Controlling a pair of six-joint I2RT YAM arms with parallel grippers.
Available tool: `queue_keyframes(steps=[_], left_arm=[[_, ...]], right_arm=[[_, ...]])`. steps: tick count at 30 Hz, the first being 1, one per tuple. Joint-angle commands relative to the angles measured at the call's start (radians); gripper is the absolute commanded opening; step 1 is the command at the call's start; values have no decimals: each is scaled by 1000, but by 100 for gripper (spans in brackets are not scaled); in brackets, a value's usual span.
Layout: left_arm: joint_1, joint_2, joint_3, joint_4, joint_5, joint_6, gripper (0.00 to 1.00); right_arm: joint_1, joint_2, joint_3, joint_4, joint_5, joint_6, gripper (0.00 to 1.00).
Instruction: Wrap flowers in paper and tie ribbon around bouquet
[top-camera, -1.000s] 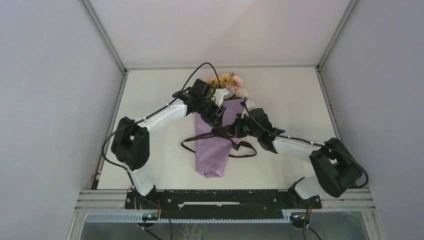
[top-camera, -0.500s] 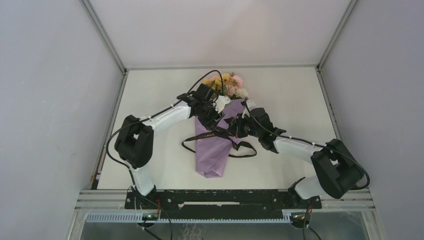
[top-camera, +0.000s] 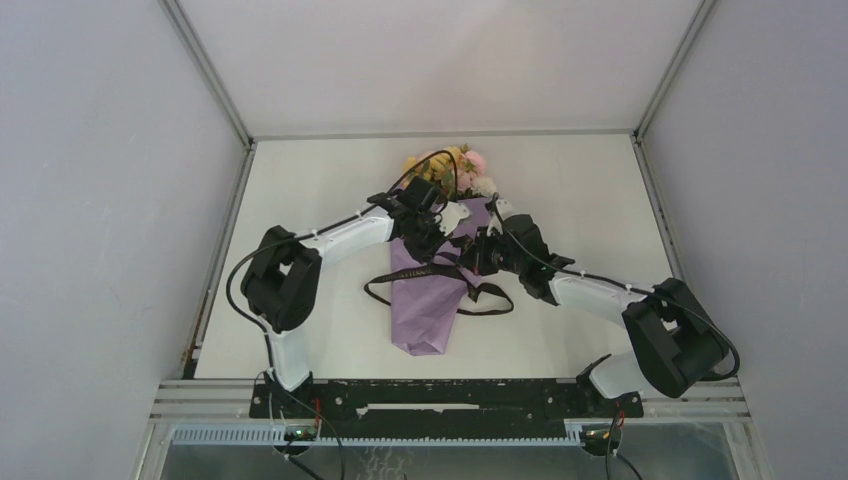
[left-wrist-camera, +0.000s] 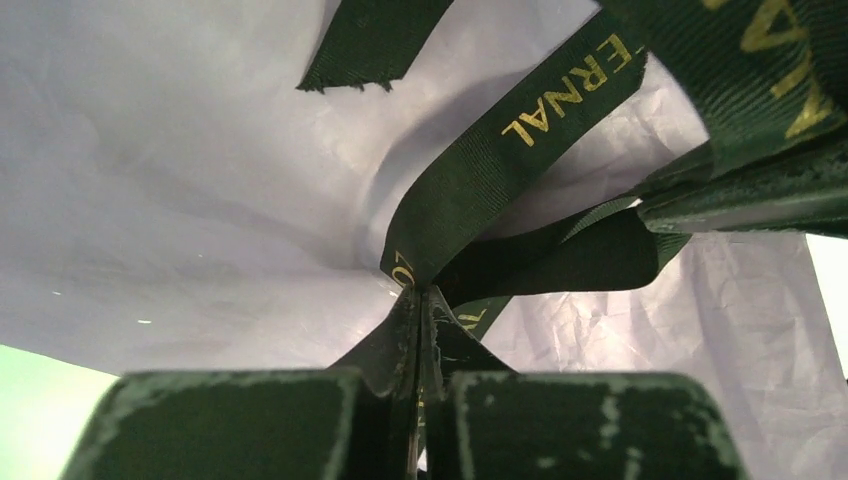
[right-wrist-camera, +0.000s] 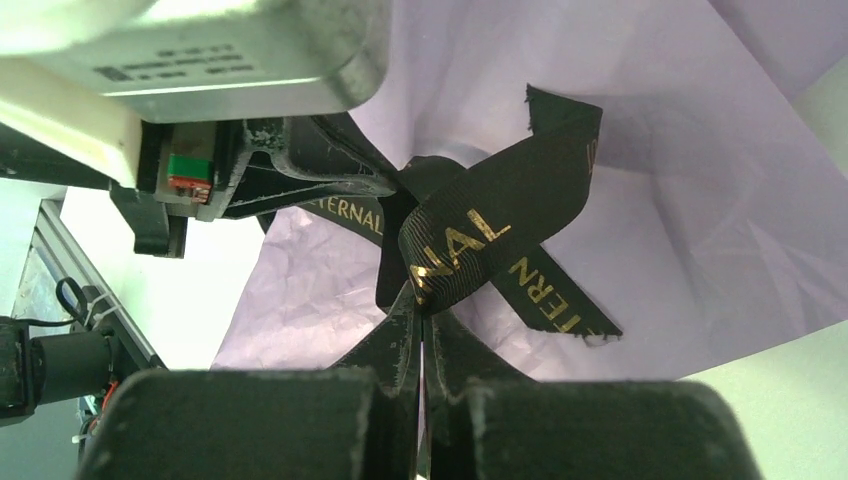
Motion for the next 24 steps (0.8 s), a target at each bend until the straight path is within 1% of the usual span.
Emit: queue_keyframes(steps=[1,4,8,13,17,21,24], left_arm=[[5,-73,-9,36,32,-3,0],[13,-142,-33,39,47,-11,0],[23,-233,-43,-11,94,-17,0],[23,-321,-35,-74,168,-17,0],[35,-342,7,-102,201,-26,0],[83,-346,60,-99,254,-78,0],[102,-352,73,-74,248,-89,0]], right_arm=[[-34,-2,13,53,-33,16,0],[-63,9,13,69,-57,31,0],[-94,43,18,106,-96,41,0],[-92,130,84,82,-135,30,0],[-69,195,128,66,-188,14,0],[-31,245,163,29,-267,-34,0],[-20,264,167,30,-373,-57,0]])
